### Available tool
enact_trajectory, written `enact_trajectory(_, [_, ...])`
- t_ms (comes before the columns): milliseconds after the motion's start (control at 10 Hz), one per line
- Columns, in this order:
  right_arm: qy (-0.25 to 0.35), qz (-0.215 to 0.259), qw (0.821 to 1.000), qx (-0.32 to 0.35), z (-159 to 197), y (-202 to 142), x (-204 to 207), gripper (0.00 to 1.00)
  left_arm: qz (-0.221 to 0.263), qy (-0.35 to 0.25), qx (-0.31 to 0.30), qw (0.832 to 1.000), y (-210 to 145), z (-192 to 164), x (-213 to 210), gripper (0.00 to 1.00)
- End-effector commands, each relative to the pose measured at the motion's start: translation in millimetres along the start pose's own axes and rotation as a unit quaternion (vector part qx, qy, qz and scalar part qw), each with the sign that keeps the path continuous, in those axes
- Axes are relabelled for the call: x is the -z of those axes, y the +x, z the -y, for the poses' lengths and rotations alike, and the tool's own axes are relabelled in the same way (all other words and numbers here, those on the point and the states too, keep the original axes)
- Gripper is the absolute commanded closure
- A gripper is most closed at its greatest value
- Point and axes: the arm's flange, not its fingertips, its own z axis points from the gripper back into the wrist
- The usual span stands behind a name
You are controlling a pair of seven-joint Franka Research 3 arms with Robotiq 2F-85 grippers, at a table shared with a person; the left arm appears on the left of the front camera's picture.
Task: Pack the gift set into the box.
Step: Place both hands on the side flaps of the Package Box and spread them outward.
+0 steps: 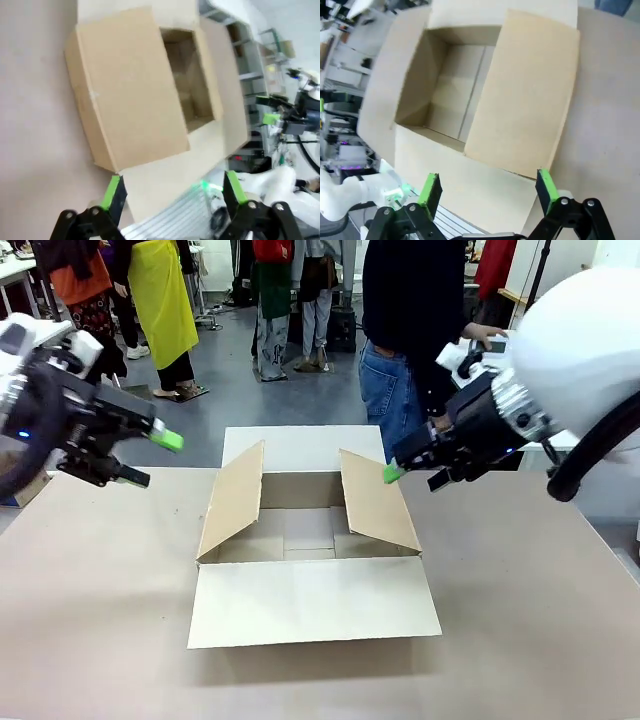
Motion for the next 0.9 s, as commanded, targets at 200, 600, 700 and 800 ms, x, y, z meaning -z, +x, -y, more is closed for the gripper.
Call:
enact_trajectory(200, [-0.075, -0.005, 0.997, 0.032, -13.6, 13.7, 16.0, 0.00, -0.050, 0.234, 0.020, 0.971, 9.4, 67.8, 46.7, 0.00])
enact_trajectory(600, [-0.068, -0.007, 0.997, 0.019, -6.5, 6.3, 16.2, 0.00, -0.037, 0.196, 0.026, 0.979, -5.2, 57.7, 49.5, 0.00])
enact_trajectory(700, [-0.068, -0.007, 0.997, 0.019, -6.5, 6.3, 16.2, 0.00, -0.037, 0.196, 0.026, 0.979, -5.2, 57.7, 49.5, 0.00])
enact_trajectory(800, [-0.068, -0.007, 0.997, 0.019, -6.5, 6.3, 16.2, 0.00, -0.044, 0.208, 0.025, 0.977, -0.9, 65.2, 54.0, 0.00])
